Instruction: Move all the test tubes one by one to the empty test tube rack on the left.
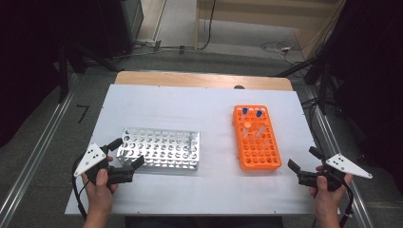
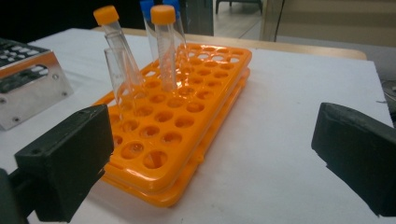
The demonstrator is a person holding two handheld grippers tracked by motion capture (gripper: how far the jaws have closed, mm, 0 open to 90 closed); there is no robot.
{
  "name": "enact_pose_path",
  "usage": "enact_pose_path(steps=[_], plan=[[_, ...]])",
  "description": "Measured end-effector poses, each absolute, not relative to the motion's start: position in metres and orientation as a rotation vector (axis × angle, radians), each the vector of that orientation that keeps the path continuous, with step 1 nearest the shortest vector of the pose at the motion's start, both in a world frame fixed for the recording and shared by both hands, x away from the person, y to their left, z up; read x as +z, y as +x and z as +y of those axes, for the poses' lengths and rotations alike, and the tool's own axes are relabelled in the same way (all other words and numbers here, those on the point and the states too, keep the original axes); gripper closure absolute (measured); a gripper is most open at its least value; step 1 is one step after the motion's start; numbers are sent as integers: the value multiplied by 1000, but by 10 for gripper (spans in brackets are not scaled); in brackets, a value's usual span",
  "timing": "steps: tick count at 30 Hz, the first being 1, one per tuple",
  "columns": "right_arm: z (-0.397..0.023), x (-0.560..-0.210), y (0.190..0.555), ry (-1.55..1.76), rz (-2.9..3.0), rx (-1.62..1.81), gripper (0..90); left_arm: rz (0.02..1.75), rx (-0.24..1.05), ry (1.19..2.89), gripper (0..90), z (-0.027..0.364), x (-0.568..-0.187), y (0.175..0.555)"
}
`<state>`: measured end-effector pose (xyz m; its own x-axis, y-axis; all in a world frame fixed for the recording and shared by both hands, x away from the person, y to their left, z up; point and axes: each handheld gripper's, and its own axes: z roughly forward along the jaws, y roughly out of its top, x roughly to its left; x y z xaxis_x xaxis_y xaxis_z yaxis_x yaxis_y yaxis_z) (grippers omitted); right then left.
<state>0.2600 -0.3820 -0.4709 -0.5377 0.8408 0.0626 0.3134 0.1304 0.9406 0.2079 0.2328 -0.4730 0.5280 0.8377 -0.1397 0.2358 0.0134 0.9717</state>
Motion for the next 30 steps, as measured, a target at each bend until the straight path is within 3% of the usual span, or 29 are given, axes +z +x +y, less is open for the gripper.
enact_pose_path(steps=[7, 13, 20, 25, 30], plan=[[-371, -475, 272, 1124, 2007, 1506, 0, 947, 579, 1551, 3, 225, -475, 210], [-359, -470, 280, 1104, 2058, 1511, 60, 940, 582, 1548, 3, 220, -473, 208], [-340, -473, 286, 1097, 2118, 1514, 252, 925, 567, 1586, 3, 211, -474, 209], [-328, -478, 291, 1120, 2160, 1534, 435, 912, 567, 1605, 3, 206, -474, 207], [-320, -484, 297, 1152, 2171, 1503, 529, 906, 563, 1614, 3, 204, -475, 208]])
